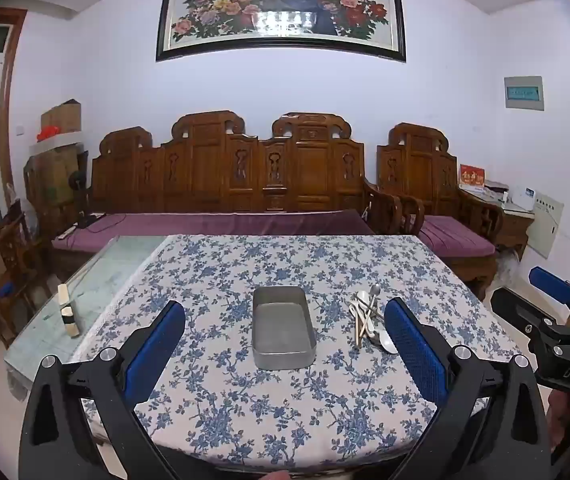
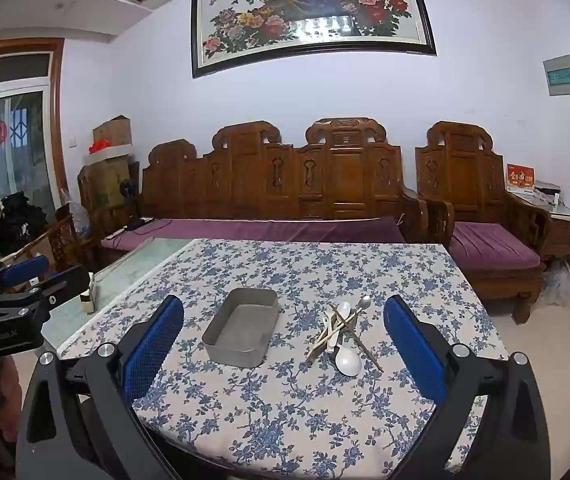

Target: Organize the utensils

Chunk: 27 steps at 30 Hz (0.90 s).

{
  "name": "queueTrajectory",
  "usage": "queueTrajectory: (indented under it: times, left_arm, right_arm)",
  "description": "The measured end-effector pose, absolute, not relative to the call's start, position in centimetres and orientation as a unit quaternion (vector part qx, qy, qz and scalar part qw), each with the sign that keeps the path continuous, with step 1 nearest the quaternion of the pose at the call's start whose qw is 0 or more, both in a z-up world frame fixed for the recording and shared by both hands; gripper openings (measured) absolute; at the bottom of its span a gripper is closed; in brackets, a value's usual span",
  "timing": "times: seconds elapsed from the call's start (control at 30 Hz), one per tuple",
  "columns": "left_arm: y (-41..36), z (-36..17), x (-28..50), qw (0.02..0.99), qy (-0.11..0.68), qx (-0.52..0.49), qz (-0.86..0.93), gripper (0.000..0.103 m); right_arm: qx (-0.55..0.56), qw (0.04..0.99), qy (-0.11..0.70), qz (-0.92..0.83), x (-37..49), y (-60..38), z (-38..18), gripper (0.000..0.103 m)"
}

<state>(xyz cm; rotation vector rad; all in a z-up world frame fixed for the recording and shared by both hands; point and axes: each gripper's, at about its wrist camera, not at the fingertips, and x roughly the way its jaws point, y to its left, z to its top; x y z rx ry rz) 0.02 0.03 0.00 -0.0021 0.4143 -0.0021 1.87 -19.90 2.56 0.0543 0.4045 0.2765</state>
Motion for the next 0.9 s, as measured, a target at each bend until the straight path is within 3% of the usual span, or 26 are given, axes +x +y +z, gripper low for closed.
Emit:
queueTrajectory:
  times: [0.9]
  left_arm:
    - [-0.6, 0.6, -0.2, 0.980, 0.199, 0.003, 0.003, 0.097]
  right_arm:
    - [0.030, 0.970, 0.196, 0.137, 1.9, -20.2, 3.0, 0.101]
